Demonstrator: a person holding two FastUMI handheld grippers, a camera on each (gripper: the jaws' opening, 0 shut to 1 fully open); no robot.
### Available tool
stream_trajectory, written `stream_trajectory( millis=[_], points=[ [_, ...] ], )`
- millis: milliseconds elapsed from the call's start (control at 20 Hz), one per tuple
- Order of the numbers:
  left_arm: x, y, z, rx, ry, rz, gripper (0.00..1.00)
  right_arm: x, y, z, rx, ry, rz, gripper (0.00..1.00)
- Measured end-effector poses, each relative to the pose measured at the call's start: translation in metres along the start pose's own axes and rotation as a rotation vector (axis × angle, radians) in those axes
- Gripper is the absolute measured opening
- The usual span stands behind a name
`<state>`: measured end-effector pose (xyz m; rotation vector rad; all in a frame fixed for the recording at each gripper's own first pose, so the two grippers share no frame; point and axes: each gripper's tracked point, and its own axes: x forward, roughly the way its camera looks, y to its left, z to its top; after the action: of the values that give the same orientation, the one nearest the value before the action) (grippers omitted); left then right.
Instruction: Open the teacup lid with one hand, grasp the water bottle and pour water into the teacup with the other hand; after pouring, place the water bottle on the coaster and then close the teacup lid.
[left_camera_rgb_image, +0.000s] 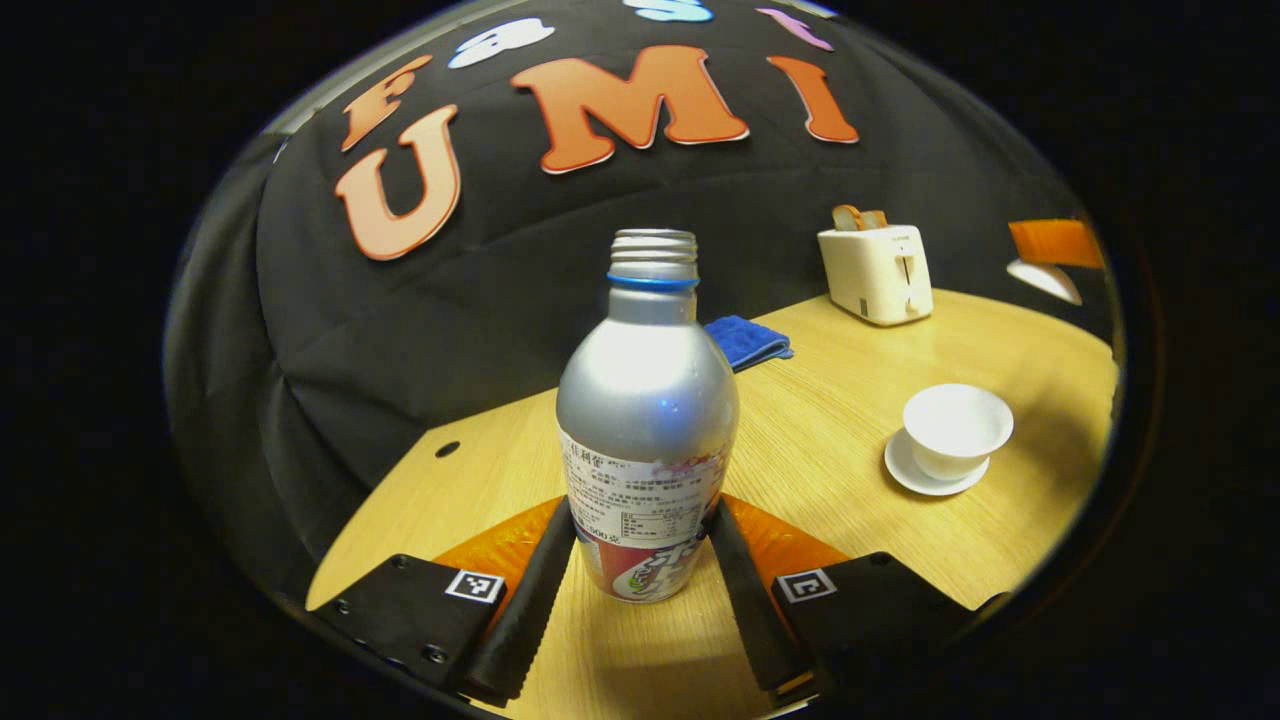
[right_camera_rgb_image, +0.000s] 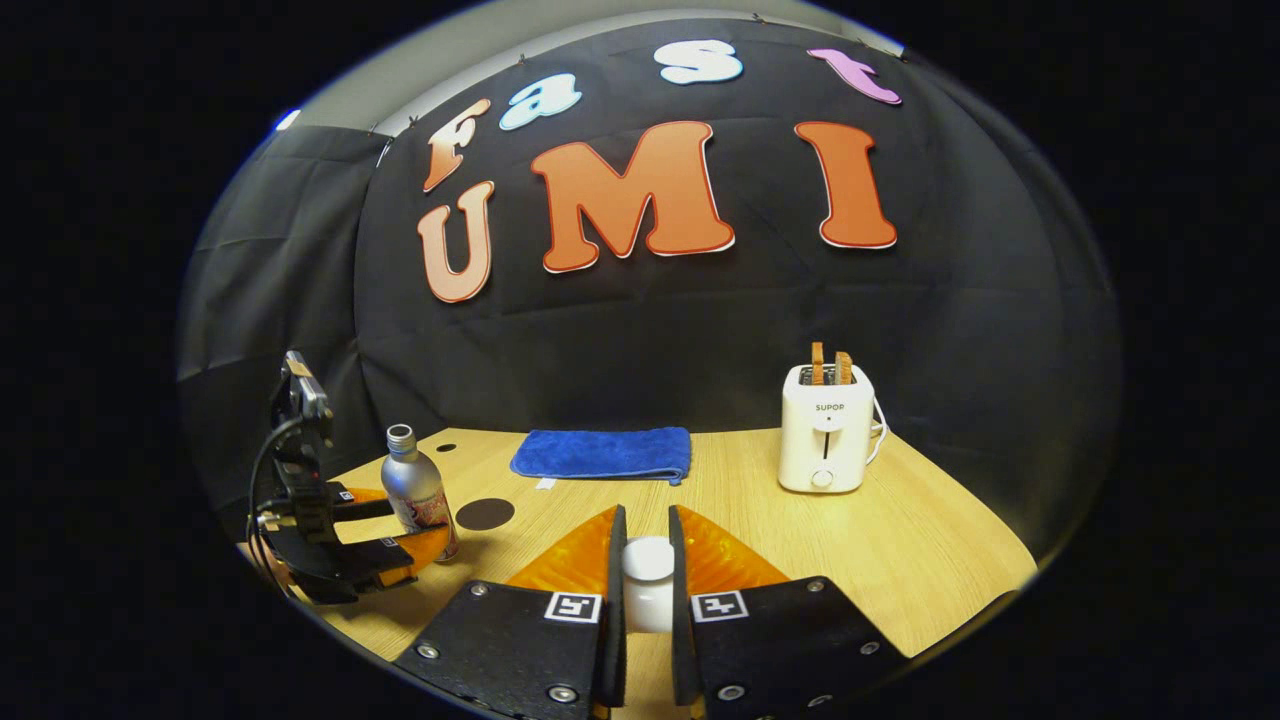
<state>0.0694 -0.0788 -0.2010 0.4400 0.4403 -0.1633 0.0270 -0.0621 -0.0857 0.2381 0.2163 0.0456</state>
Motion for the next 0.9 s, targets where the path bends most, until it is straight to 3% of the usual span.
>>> stream_trajectory(
  millis=[350, 900],
  points=[
    [0.012, -0.027, 0.004, 0.188, 0.005, -0.021, 0.84, -0.013, -0.027, 0.001, 0.005, 0.003, -0.027, 0.18],
    [0.026, -0.058, 0.003, 0.566, -0.015, -0.016, 0.84, -0.029, -0.052, -0.002, 0.020, 0.001, -0.065, 0.18]
  ],
)
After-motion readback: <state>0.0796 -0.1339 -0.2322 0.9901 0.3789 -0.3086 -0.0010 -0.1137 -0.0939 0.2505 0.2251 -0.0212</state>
